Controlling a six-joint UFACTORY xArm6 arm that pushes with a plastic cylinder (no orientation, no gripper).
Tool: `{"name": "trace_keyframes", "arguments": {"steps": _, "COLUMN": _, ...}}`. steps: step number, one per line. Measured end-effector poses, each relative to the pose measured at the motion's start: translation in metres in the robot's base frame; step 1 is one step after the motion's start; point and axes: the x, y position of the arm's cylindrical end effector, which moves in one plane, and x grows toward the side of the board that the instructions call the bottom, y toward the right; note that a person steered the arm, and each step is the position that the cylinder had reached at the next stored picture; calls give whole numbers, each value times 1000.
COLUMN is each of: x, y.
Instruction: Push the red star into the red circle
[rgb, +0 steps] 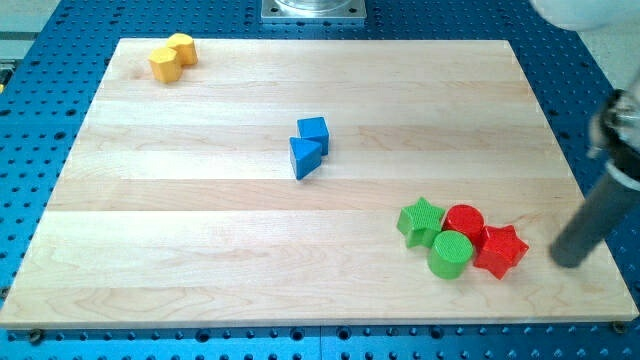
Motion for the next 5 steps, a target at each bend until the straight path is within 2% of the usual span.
{"name": "trace_keyframes", "arguments": {"steps": 1, "x": 12, "y": -26}}
{"name": "trace_keyframes", "arguments": {"steps": 3, "x": 8, "y": -75}}
{"name": "trace_keyframes", "arguments": {"steps": 5, "x": -23, "y": -107}}
